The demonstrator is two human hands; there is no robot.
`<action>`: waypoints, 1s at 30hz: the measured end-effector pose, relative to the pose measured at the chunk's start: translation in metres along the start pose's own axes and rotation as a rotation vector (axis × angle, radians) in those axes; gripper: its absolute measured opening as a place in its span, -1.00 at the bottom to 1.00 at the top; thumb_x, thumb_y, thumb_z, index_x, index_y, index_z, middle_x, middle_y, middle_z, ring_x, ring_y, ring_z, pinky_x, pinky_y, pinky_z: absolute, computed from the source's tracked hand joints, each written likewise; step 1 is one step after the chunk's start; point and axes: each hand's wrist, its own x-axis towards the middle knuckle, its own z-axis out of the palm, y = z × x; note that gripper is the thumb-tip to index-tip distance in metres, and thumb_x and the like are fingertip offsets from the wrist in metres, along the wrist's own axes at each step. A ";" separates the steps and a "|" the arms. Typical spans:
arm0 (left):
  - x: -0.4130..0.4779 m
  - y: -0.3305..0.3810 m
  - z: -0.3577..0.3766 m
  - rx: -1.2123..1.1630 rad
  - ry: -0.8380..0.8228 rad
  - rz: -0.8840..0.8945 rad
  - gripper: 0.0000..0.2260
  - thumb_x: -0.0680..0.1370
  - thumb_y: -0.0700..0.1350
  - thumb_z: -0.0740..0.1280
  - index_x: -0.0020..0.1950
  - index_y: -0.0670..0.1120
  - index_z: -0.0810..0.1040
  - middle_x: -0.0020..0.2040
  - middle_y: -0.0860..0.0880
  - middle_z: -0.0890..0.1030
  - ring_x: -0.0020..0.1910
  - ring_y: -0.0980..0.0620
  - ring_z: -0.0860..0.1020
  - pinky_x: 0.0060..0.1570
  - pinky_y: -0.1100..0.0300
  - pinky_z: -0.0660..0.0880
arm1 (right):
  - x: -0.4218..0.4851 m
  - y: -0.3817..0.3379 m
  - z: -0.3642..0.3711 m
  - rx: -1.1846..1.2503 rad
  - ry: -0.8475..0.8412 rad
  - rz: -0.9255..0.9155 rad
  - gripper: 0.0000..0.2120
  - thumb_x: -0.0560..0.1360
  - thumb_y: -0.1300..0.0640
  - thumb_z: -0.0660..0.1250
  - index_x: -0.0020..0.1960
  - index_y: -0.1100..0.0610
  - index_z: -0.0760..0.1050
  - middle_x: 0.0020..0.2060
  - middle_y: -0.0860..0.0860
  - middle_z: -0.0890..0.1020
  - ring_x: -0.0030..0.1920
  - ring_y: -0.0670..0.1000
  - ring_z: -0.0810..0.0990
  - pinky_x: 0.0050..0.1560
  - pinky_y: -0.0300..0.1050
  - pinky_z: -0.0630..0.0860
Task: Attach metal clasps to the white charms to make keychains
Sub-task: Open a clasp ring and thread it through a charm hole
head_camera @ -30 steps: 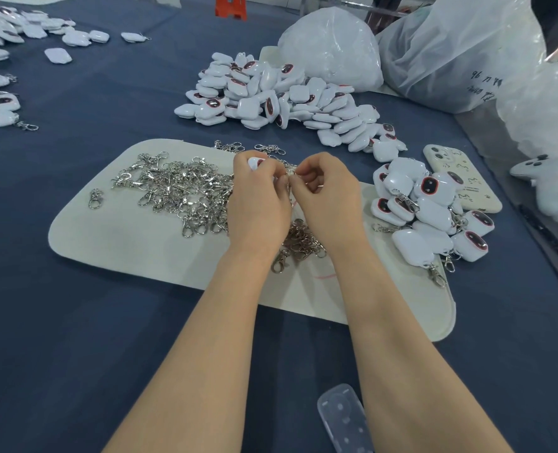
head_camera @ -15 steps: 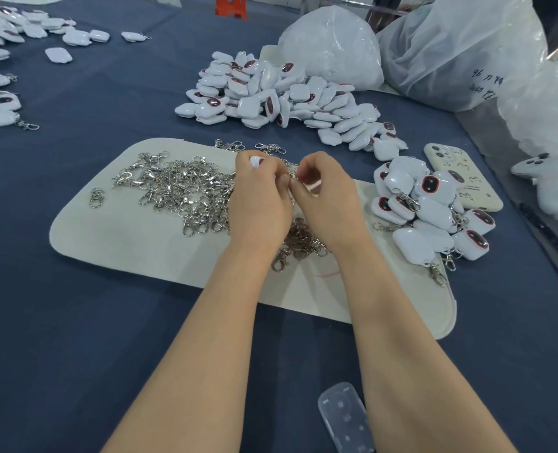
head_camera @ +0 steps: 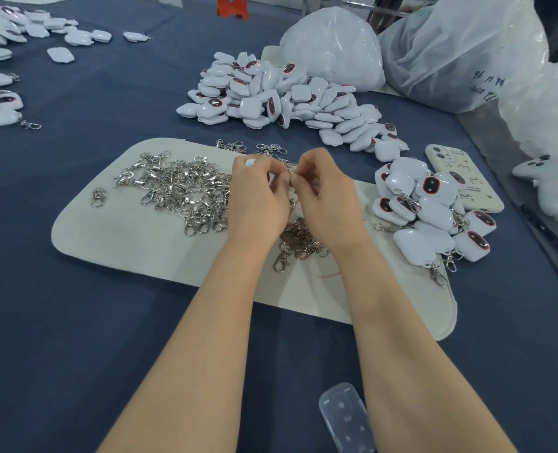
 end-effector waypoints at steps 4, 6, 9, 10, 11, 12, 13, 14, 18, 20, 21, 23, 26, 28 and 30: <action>0.000 0.002 -0.001 -0.021 -0.006 -0.022 -0.93 0.54 -0.21 0.30 -0.04 -0.11 0.57 0.03 -0.03 0.38 -0.19 0.21 0.34 -0.15 0.46 0.19 | 0.001 0.000 0.001 0.039 0.040 0.035 -0.87 0.52 0.29 0.28 -0.10 0.10 0.38 -0.32 -0.17 0.48 -0.33 -0.22 0.43 -0.25 -0.39 0.38; 0.001 0.003 -0.001 -0.035 -0.018 -0.034 -0.93 0.53 -0.19 0.31 -0.09 -0.05 0.56 0.04 -0.04 0.43 -0.13 0.17 0.34 -0.13 0.45 0.20 | 0.002 0.000 0.000 0.056 0.062 0.056 -0.88 0.52 0.29 0.29 -0.09 0.11 0.39 -0.30 -0.17 0.49 -0.31 -0.22 0.45 -0.23 -0.39 0.40; 0.002 0.005 -0.002 -0.169 -0.049 -0.079 -0.89 0.52 -0.20 0.30 -0.11 -0.01 0.56 0.07 -0.11 0.55 -0.10 0.12 0.47 -0.02 0.34 0.36 | 0.003 0.001 -0.002 0.057 0.104 0.084 -0.91 0.51 0.29 0.30 -0.07 0.14 0.43 -0.28 -0.14 0.51 -0.27 -0.16 0.47 -0.15 -0.29 0.44; 0.002 0.006 -0.003 -0.260 -0.053 -0.112 -0.86 0.52 -0.23 0.28 -0.08 -0.01 0.57 0.05 -0.12 0.57 -0.10 0.09 0.54 0.02 0.25 0.45 | 0.003 0.001 -0.002 0.053 0.117 0.092 -0.92 0.51 0.29 0.29 -0.06 0.15 0.43 -0.28 -0.13 0.51 -0.25 -0.14 0.48 -0.12 -0.26 0.45; 0.002 0.008 -0.005 -0.354 -0.051 -0.147 -0.81 0.51 -0.27 0.25 -0.04 0.00 0.57 0.02 -0.11 0.56 -0.14 0.11 0.59 -0.01 0.19 0.51 | 0.003 0.001 -0.003 0.049 0.130 0.100 -0.93 0.51 0.30 0.29 -0.06 0.15 0.44 -0.28 -0.13 0.51 -0.25 -0.14 0.48 -0.10 -0.25 0.45; 0.001 0.010 -0.006 -0.443 -0.046 -0.172 -0.76 0.51 -0.30 0.22 -0.01 0.01 0.56 -0.02 -0.07 0.54 -0.21 0.15 0.60 -0.10 0.22 0.53 | 0.004 0.001 -0.003 0.044 0.141 0.106 -0.92 0.51 0.30 0.29 -0.06 0.15 0.44 -0.29 -0.14 0.50 -0.26 -0.16 0.47 -0.11 -0.25 0.44; 0.001 0.011 -0.007 -0.511 -0.044 -0.181 -0.73 0.51 -0.32 0.20 0.02 0.02 0.54 -0.05 -0.04 0.53 -0.28 0.16 0.61 -0.19 0.28 0.52 | 0.004 0.001 -0.003 0.036 0.150 0.110 -0.91 0.51 0.30 0.28 -0.06 0.14 0.43 -0.30 -0.15 0.49 -0.28 -0.19 0.46 -0.12 -0.28 0.43; 0.000 0.012 -0.007 -0.552 -0.048 -0.182 -0.71 0.51 -0.33 0.19 0.04 0.03 0.52 -0.06 -0.02 0.52 -0.31 0.15 0.61 -0.24 0.33 0.49 | 0.004 0.000 -0.003 0.026 0.154 0.114 -0.91 0.51 0.30 0.28 -0.07 0.13 0.43 -0.31 -0.16 0.49 -0.29 -0.22 0.46 -0.14 -0.31 0.42; -0.001 0.014 -0.005 -0.605 -0.083 -0.199 -0.72 0.52 -0.34 0.18 0.10 0.00 0.46 0.02 -0.03 0.54 -0.36 0.20 0.62 -0.30 0.39 0.48 | 0.003 -0.001 -0.002 0.001 0.153 0.107 -0.92 0.52 0.29 0.27 -0.08 0.13 0.43 -0.32 -0.16 0.49 -0.31 -0.26 0.46 -0.20 -0.37 0.40; -0.001 0.014 -0.004 -0.606 -0.090 -0.208 -0.73 0.53 -0.34 0.19 0.12 -0.03 0.45 0.04 -0.05 0.53 -0.37 0.22 0.61 -0.27 0.38 0.51 | 0.003 -0.003 -0.002 -0.003 0.149 0.098 -0.91 0.52 0.30 0.27 -0.09 0.13 0.42 -0.34 -0.16 0.49 -0.33 -0.27 0.46 -0.21 -0.37 0.40; -0.001 0.014 -0.004 -0.603 -0.090 -0.207 -0.73 0.53 -0.34 0.19 0.13 -0.04 0.44 0.05 -0.06 0.53 -0.38 0.23 0.60 -0.24 0.37 0.53 | 0.003 -0.003 -0.002 -0.003 0.146 0.097 -0.90 0.52 0.30 0.27 -0.09 0.13 0.42 -0.35 -0.16 0.49 -0.33 -0.27 0.46 -0.21 -0.36 0.40; -0.001 0.013 -0.004 -0.593 -0.086 -0.204 -0.72 0.53 -0.35 0.19 0.16 -0.06 0.43 0.05 -0.05 0.52 -0.39 0.25 0.59 -0.19 0.36 0.55 | 0.003 -0.004 -0.002 -0.003 0.141 0.098 -0.90 0.52 0.30 0.27 -0.09 0.12 0.42 -0.34 -0.16 0.49 -0.33 -0.25 0.46 -0.19 -0.31 0.41; -0.002 0.013 -0.003 -0.579 -0.074 -0.198 -0.72 0.52 -0.36 0.19 0.16 -0.08 0.42 0.00 -0.02 0.51 -0.40 0.27 0.57 -0.19 0.36 0.54 | 0.003 -0.004 -0.002 -0.012 0.127 0.105 -0.89 0.52 0.30 0.27 -0.10 0.11 0.41 -0.33 -0.15 0.49 -0.33 -0.25 0.46 -0.22 -0.37 0.37; -0.002 0.012 -0.003 -0.578 -0.069 -0.197 -0.74 0.52 -0.35 0.18 0.13 -0.07 0.41 -0.07 0.02 0.51 -0.40 0.27 0.57 -0.17 0.34 0.55 | 0.003 -0.004 -0.002 -0.022 0.122 0.107 -0.88 0.52 0.29 0.27 -0.11 0.10 0.40 -0.33 -0.13 0.50 -0.32 -0.23 0.47 -0.23 -0.39 0.37; -0.001 0.011 -0.003 -0.572 -0.068 -0.191 -0.75 0.52 -0.34 0.19 0.13 -0.07 0.41 -0.10 0.05 0.51 -0.40 0.29 0.56 -0.14 0.32 0.55 | 0.003 -0.005 -0.002 -0.028 0.110 0.110 -0.88 0.52 0.29 0.26 -0.10 0.10 0.40 -0.30 -0.05 0.56 -0.29 -0.16 0.49 -0.22 -0.36 0.38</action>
